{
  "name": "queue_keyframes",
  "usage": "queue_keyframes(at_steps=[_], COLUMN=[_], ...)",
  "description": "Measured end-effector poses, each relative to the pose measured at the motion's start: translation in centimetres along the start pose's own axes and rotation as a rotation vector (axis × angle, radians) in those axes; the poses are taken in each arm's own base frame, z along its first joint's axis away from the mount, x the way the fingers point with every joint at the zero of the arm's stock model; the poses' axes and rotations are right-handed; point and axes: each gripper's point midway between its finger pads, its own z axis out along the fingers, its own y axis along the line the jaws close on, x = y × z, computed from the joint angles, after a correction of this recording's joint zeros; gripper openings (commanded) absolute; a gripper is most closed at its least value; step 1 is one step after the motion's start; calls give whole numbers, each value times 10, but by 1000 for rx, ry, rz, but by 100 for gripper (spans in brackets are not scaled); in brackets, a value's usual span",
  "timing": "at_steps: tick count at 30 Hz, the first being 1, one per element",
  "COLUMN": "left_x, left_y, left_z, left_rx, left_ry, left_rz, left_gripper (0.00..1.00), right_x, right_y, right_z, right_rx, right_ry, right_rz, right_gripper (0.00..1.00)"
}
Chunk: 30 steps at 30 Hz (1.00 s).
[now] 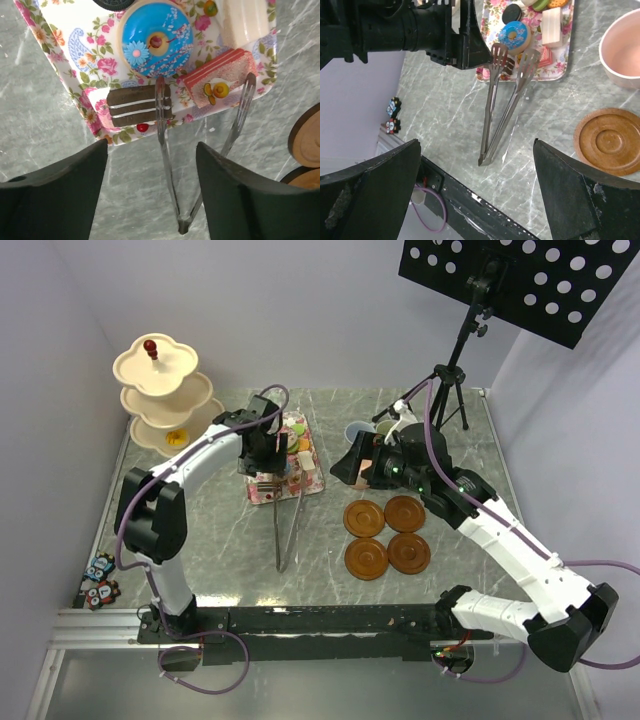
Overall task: Serve the afternoon tea
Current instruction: Place the clamp on the tray, then pick up the clamp from the tray.
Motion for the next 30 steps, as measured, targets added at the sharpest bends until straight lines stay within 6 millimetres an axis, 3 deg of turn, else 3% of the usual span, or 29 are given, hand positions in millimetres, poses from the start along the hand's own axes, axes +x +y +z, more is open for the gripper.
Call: queue_keyframes(at_steps=[2, 6, 9, 12, 15, 18, 21, 30], left_x=[-1, 9, 28, 69, 105, 124, 136, 150], left_y=[-3, -16, -33, -45, -46, -37, -37, -73], left_z=[-2, -19, -38, -48, -37, -21, -13, 15], left_rx=[-4, 35, 113, 195, 215, 197, 200, 160], left_ry=[-18, -89, -159, -188, -153, -120, -112, -83], left_rz=[9, 4, -8, -19, -51, -96, -118, -39], left_gripper=[96, 100, 100, 100, 100, 100, 100, 90], right_x=[1, 3, 0, -3, -5, -6, -7, -5], right_y=[-2, -9, -12, -12, -9, -5, 0, 2], right_z=[-1, -4, -7, -12, -15, -17, -20, -31], right_rx=[9, 47, 67, 63, 45, 22, -12, -57], right_ry=[1, 5, -10, -25, -28, -24, -32, -36], right_rz=[2, 8, 6, -6, -14, -19, -20, -22], right_gripper=[100, 100, 100, 100, 100, 100, 100, 100])
